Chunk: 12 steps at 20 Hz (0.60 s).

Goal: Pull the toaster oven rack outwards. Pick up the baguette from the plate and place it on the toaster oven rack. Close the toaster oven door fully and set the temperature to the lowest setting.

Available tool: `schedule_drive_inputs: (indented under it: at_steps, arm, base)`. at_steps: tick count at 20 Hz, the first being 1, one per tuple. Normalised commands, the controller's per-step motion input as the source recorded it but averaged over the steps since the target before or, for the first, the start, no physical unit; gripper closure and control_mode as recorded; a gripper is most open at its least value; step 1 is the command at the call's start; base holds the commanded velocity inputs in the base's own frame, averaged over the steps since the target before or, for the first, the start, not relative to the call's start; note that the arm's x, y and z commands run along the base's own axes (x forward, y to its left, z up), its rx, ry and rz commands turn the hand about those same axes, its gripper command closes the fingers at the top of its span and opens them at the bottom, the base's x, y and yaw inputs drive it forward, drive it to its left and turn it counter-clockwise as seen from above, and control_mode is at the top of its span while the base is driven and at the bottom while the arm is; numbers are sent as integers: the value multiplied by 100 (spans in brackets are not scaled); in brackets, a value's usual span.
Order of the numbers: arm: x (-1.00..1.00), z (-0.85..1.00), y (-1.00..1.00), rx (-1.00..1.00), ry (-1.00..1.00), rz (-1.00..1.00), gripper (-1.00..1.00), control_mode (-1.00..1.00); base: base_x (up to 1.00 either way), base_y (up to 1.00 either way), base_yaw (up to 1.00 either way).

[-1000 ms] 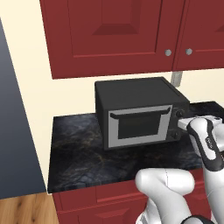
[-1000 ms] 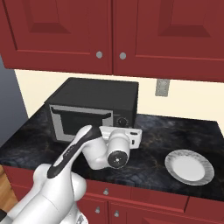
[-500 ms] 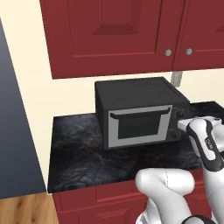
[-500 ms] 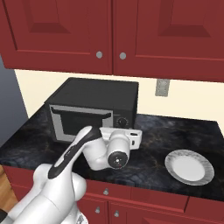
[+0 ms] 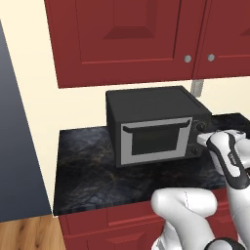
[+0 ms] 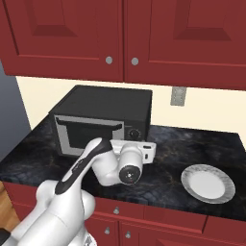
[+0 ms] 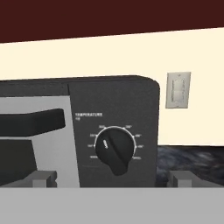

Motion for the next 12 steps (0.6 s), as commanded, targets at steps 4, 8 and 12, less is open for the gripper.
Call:
schedule_drive_inputs:
  at_steps: [4,8,12]
  arm:
    - [16,0,0,0,1,0,-100,-100]
    - [18,0,0,0,0,0,-100,-100]
    - [21,0,0,0,0,0,-100,-100]
  base:
    - [0,0,0]
    - [0,0,0]
    - [0,0,0]
